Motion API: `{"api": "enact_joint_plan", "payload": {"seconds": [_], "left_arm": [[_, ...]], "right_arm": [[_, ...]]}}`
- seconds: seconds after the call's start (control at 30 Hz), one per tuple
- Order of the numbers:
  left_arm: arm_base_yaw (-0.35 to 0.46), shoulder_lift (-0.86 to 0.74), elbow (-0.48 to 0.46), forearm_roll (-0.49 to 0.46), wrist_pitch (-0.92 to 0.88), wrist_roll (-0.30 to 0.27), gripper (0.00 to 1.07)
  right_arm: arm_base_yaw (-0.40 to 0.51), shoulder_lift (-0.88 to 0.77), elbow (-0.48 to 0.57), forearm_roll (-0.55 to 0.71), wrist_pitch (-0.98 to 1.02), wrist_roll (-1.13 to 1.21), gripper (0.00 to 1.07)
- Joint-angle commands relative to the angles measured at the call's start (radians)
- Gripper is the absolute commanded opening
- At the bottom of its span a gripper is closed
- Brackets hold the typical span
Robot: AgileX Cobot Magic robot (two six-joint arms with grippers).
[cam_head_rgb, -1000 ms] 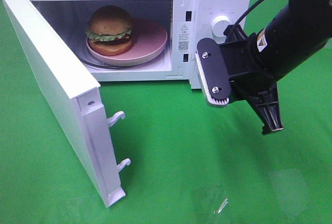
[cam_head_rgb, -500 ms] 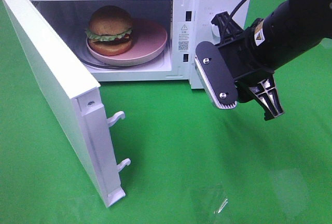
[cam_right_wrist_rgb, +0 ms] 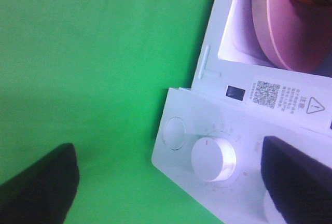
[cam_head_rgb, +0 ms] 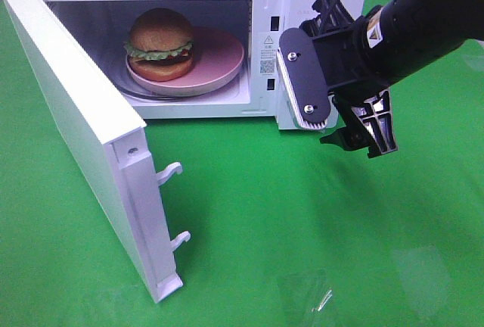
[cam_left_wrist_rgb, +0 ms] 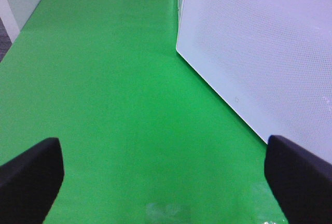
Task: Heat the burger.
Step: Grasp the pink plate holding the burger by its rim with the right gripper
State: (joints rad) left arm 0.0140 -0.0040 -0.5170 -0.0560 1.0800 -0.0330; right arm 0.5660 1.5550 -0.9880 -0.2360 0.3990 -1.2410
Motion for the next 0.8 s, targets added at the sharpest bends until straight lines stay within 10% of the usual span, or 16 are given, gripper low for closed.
{"api": "enact_joint_plan", "payload": {"seconds": [0.03,0.8], "left_arm": [[0.001,-0.017,-0.001,-0.001,-0.014,0.004,1.00],[0.001,-0.017,-0.001,-0.001,-0.014,0.004,1.00]], "right_arm": [[0.025,0.001,-0.027,-0.038,0.001,0.015,0.91],[0.057,0.251,-0.260,-0.046,-0.036,0.061,0.90]]}}
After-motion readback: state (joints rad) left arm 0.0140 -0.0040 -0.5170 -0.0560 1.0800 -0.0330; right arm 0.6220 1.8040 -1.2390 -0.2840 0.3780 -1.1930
